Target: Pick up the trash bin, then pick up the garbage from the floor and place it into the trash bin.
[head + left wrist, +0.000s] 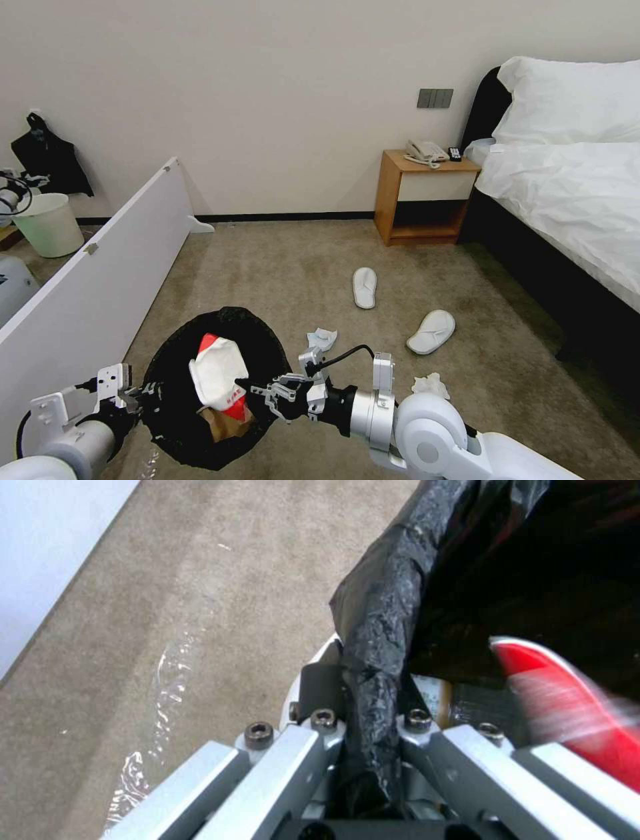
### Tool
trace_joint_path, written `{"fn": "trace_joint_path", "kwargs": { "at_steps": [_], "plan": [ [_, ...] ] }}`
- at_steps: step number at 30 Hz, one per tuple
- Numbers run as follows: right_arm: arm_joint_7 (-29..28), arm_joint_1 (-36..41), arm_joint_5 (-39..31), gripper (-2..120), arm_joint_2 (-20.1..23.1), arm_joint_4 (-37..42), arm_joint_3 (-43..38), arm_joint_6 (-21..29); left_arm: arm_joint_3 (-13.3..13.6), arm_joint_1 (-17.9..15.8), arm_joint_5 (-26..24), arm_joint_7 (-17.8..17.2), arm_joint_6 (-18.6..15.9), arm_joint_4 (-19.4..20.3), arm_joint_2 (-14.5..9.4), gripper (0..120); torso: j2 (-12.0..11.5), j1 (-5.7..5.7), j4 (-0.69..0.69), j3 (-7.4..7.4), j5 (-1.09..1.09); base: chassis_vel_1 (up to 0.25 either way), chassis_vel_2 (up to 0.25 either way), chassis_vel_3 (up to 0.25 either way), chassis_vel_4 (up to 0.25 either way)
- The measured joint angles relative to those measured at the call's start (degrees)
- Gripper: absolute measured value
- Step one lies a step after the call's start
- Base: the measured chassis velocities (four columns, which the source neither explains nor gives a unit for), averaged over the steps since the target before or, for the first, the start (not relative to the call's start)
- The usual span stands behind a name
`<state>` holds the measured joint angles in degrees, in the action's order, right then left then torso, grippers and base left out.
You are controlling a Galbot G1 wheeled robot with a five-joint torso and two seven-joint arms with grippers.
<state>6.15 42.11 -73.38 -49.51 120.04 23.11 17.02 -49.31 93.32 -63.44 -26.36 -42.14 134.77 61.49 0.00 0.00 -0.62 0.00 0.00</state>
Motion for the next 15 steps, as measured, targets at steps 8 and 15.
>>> {"fn": "trace_joint_path", "kwargs": {
  "at_steps": [8,15],
  "plan": [
    [0.12,-0.62,0.23,57,0.06,0.99,0.17,0.44,0.07,-0.06,-0.02,0.06,0.0,-0.12,0.07,2,0.0,0.0,0.0,0.0,0.0,0.0,0.0,0.0,0.0],
    [0.18,-0.99,0.19,82,0.14,1.55,0.22,0.52,0.05,0.03,-0.05,0.08,0.0,-0.12,0.17,2,0.0,0.0,0.0,0.0,0.0,0.0,0.0,0.0,0.0]
  ]
}}
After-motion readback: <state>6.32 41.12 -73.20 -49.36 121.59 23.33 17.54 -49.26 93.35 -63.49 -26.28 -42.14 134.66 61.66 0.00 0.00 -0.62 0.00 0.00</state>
